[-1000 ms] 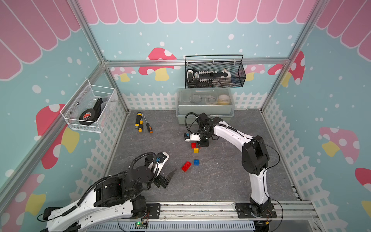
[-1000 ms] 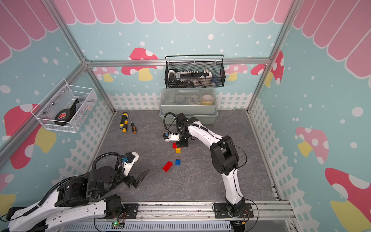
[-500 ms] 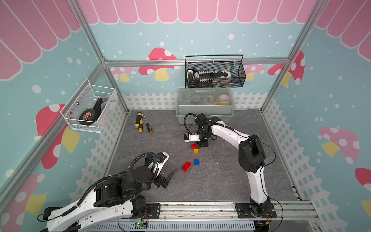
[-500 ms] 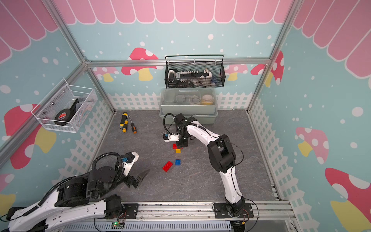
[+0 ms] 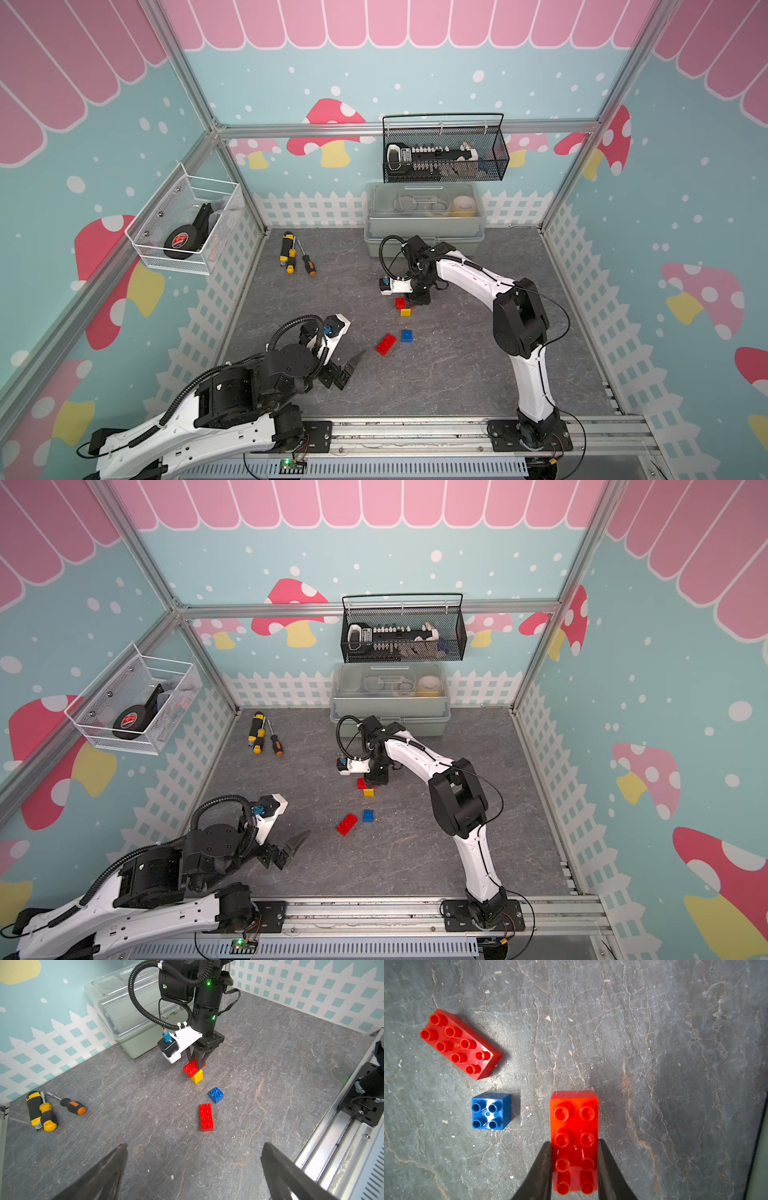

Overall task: Assemble the letter f with lego
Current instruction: Assemble the lego brick with the lego brick.

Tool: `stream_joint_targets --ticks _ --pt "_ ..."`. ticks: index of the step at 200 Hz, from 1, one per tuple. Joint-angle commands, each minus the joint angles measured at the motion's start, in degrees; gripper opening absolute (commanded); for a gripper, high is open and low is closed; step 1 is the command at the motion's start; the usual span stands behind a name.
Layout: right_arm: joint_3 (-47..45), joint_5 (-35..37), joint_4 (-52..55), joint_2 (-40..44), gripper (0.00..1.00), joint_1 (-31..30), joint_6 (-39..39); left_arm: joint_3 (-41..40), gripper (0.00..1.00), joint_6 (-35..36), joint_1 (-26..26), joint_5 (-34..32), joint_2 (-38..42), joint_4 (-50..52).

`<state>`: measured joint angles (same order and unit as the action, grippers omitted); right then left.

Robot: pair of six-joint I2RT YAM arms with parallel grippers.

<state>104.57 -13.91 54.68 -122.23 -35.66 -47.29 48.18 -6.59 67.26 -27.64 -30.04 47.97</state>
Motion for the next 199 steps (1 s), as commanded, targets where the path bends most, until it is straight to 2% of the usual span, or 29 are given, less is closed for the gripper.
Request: stream_joint_targets --ticks 1,121,199 --pt "-0.02 -0.17 0.89 -1.68 0.25 -0.47 -0.29 1.04 0.99 1.01 0.28 -0.40 0.54 1.17" --pt "-0.09 -0.15 -0.29 -2.75 0.24 -0.77 4.19 1.04 0.99 1.03 0.24 -0.22 0.52 1.17" --pt "-0.90 1.01 -0.27 -2.70 0.24 -0.73 4.31 1.10 0.99 1.09 0.28 -0.22 0.42 1.17"
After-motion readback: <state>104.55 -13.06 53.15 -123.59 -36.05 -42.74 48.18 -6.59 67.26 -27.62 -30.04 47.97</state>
